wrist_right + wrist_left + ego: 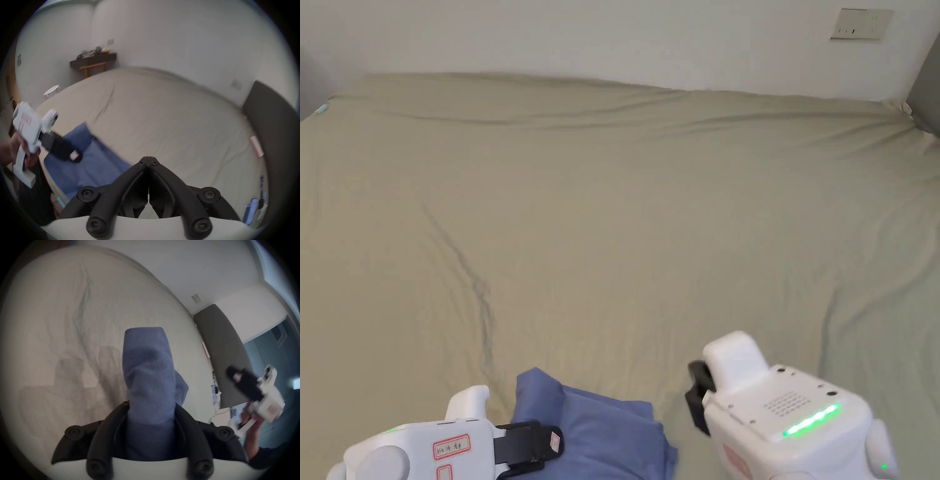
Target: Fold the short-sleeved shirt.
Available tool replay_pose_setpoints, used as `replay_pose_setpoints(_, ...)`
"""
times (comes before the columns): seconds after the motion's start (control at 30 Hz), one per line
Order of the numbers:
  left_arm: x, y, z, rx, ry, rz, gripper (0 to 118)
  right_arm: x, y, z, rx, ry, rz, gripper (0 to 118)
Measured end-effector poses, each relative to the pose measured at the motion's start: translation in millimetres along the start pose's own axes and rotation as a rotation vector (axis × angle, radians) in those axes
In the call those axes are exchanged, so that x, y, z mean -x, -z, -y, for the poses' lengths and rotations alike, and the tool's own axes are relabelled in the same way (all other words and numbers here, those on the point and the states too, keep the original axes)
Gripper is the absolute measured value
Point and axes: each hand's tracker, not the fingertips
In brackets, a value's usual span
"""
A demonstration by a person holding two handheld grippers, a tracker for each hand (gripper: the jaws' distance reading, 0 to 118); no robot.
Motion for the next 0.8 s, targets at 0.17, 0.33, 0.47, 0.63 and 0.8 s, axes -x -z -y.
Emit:
replay_pose_setpoints(0.17, -10.7, -31.4, 1.6, -0.068, 0.147, -0.247, 26, -6.1, -33.3, -27.8, -0.159, -0.015, 0.156, 2)
replay_pose_setpoints(0.33, 10.8, -64.5, -0.6, -0.121, 0.222, -0.406, 26, 5.5, -44.3, -37.0, -0.208, 0.012, 0.196, 2)
replay_pose_setpoints(0.47, 41.0, -77.0, -6.2, -0.131, 0.287, -0.608, 26, 20.8, -40.5, -38.0, -0.218, 0.018, 0.185, 2)
replay_pose_setpoints(0.63, 84.8, -101.3, -15.1, -0.149, 0.298, -0.683, 26, 39.4, -34.2, -37.0, -0.211, -0.013, 0.182, 2)
replay_pose_setpoints(0.8, 141.4, -126.9, -36.3, -0.118, 0.376, -0.867, 26, 51.0, -27.1, -41.0, -0.198, -0.02, 0.178, 2)
